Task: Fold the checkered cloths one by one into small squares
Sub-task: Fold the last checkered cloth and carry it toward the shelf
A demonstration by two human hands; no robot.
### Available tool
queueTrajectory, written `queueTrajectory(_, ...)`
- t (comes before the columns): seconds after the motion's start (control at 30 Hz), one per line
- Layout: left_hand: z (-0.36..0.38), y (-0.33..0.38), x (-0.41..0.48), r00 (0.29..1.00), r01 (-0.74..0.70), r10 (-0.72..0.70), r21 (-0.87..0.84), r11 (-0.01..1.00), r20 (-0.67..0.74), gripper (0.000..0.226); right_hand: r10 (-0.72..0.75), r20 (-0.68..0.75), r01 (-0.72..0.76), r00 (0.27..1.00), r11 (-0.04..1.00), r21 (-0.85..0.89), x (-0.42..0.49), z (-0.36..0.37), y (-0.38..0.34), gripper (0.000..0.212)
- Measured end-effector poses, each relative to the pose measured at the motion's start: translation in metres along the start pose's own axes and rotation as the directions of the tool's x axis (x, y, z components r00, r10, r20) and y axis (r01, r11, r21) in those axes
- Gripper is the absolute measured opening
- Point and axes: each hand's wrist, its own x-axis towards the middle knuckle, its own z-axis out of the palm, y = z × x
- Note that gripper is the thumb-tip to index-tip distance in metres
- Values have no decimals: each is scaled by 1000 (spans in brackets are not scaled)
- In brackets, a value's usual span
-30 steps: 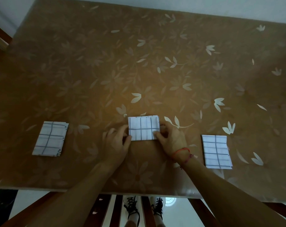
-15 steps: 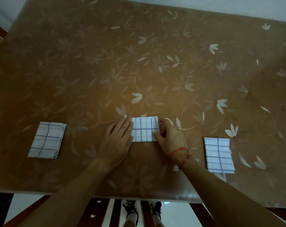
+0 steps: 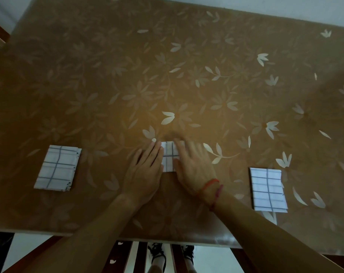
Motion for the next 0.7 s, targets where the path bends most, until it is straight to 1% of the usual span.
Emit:
queueTrajectory(0.03,1,-1,-1,1000,-15,15,-3,1000,-5,50,-100,26,100,995,995,13,1,9,-7,43)
queueTrajectory(0.07,2,-1,-1,999,-33,33,-7,999,-6,50,-166,69,166,984,986,12,1,17,-12,45)
queueTrajectory(0.1,3,-1,-2,999,-48,48,-14,999,-5,50,-190,123,190,974,982,7,1,25,-14,46)
queueTrajectory(0.17,3,-1,-2,999,-53,53,-35,998,-6,51,-173,202,176,964,984,6,1,36,-10,49)
queueTrajectory(0.27,4,-1,-1,999,-35,35,-46,998,-12,52,-156,274,171,949,985,-31,-1,41,-3,50)
queueTrajectory(0.33,4,0,-1,999,-32,31,-48,998,-12,53,-159,299,189,941,979,-74,-1,41,-3,51)
queueTrajectory(0.47,5,-1,-1,999,-34,34,-40,999,-15,52,-119,344,170,932,978,-122,0,36,-2,54)
queueTrajectory(0.53,5,-1,-1,999,-38,38,-32,999,-12,52,-131,356,195,925,969,-149,1,32,2,56)
queueTrajectory(0.7,3,-2,0,999,-41,41,-25,999,13,53,-109,395,203,912,958,-202,-8,14,35,59)
